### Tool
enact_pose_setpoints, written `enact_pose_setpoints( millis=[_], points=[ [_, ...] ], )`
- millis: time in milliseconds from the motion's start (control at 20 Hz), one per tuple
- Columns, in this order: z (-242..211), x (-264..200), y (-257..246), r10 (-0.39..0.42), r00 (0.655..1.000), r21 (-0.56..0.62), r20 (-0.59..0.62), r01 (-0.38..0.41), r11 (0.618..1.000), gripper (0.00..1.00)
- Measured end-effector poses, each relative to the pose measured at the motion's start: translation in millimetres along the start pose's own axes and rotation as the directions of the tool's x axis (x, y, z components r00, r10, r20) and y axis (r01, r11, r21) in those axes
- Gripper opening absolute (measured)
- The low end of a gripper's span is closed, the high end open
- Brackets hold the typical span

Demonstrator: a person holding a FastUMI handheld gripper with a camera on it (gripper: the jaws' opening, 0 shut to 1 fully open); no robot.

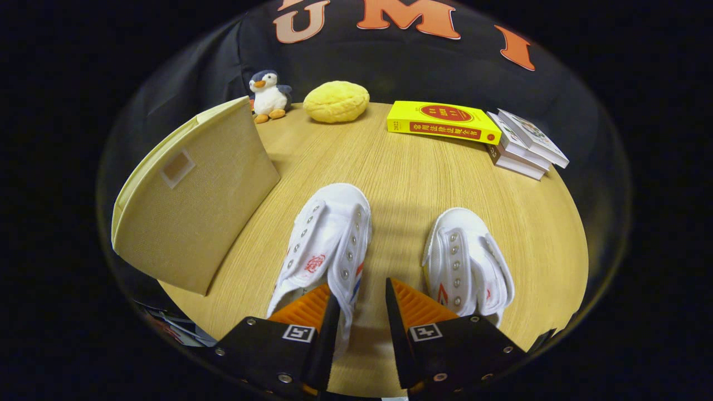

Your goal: Open the storage box then place both shoes into the box .Put the left shoe in first, then the right shoe, with the right side of both shoes facing outward in a uniform manner.

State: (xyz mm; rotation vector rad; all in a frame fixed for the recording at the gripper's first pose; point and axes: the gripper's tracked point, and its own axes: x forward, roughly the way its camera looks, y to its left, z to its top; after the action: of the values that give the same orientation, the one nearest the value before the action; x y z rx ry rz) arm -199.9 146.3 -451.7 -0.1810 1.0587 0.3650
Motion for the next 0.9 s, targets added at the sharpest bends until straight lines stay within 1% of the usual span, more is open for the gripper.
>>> enact_pose_setpoints(
  millis=[100, 200, 250, 300, 450, 500, 550, 600, 750, 900],
  points=[
    [5, 10, -1, -0.019, 0.999, 0.002, 0.034, 0.019, 1.0, 0.4],
    [11, 21, 1, -0.024, 0.997, 0.06, 0.068, 0.02, 0.998, 0.29],
    [16, 26, 4, -0.02, 0.996, 0.085, 0.084, 0.013, 0.996, 0.26],
    [13, 30, 5, -0.023, 0.997, 0.093, 0.079, 0.015, 0.996, 0.2],
    [15, 32, 2, -0.044, 0.995, 0.101, 0.086, 0.035, 0.994, 0.18],
    [13, 33, -1, -0.054, 0.996, 0.115, 0.072, 0.046, 0.992, 0.13],
    [14, 31, 1, -0.047, 0.996, 0.143, 0.069, 0.037, 0.989, 0.07],
    [18, 32, 3, -0.036, 0.997, 0.171, 0.064, 0.024, 0.985, 0.04],
    [31, 24, 0, -0.038, 0.996, 0.203, 0.085, 0.02, 0.979, 0.03],
    [50, 9, 4, -0.016, 0.992, 0.221, 0.129, -0.013, 0.975, 0.03]
  ],
)
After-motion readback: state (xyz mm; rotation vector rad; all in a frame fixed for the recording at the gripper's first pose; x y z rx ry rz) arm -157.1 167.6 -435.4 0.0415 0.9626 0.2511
